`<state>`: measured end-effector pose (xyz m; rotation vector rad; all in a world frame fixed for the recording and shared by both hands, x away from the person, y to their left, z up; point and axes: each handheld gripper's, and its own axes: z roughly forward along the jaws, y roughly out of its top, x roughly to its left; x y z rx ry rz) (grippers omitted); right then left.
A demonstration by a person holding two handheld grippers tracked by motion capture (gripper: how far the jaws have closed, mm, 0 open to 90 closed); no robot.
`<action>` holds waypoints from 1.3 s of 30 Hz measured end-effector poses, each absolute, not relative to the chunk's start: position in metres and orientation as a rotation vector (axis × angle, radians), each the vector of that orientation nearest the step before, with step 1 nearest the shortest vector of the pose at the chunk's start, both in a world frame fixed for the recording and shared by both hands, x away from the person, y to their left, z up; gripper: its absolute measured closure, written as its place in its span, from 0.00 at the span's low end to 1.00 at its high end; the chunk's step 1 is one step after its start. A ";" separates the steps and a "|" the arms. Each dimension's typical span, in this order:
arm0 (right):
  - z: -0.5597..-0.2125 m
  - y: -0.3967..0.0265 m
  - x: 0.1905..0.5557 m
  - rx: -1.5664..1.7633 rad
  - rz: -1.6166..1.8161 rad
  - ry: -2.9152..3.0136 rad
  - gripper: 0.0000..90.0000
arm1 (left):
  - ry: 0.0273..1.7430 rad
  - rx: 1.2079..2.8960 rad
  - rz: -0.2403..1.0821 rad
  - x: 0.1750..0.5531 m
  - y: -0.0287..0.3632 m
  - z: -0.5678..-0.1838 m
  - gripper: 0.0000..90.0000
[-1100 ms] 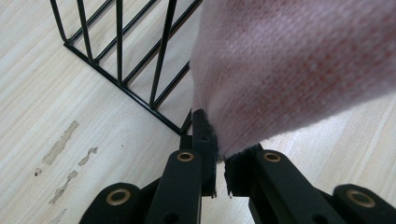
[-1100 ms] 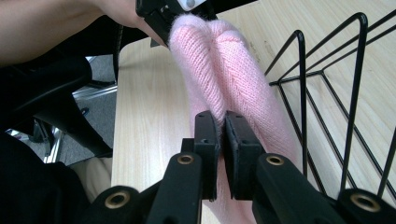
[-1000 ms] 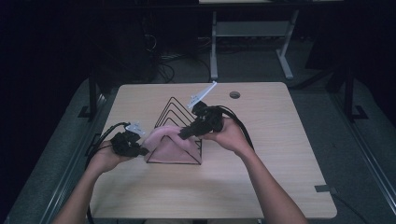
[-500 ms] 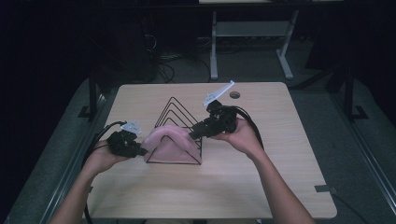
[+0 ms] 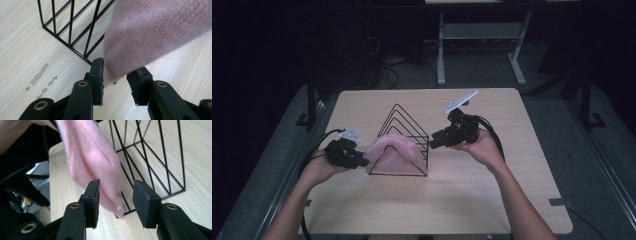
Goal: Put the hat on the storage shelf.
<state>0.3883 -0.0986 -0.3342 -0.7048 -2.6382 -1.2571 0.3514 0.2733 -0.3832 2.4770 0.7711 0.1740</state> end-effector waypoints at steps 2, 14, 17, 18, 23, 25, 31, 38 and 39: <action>-0.337 -0.101 0.390 -0.717 -1.264 -2.628 0.63 | 0.763 2.478 0.166 0.351 0.272 -0.383 0.73; -0.355 -0.122 0.390 -0.823 -1.224 -2.633 0.56 | 0.763 2.477 0.162 0.350 0.277 -0.383 0.67; -0.358 -0.128 0.390 -0.854 -1.234 -2.626 0.55 | 0.773 2.474 0.159 0.348 0.278 -0.384 0.66; -0.360 -0.131 0.389 -0.864 -1.235 -2.626 0.55 | 0.775 2.475 0.157 0.348 0.279 -0.384 0.66; -0.361 -0.140 0.389 -0.909 -1.243 -2.616 0.52 | 0.790 2.466 0.159 0.345 0.279 -0.385 0.64; -0.362 -0.143 0.389 -0.923 -1.241 -2.618 0.51 | 0.788 2.466 0.157 0.344 0.280 -0.385 0.62; -0.365 -0.156 0.387 -0.970 -1.241 -2.612 0.48 | 0.802 2.448 0.153 0.345 0.281 -0.384 0.59; -0.370 -0.172 0.385 -1.027 -1.246 -2.605 0.46 | 0.820 2.431 0.157 0.344 0.282 -0.386 0.54; -0.370 -0.174 0.384 -1.035 -1.249 -2.600 0.45 | 0.823 2.430 0.158 0.343 0.282 -0.386 0.53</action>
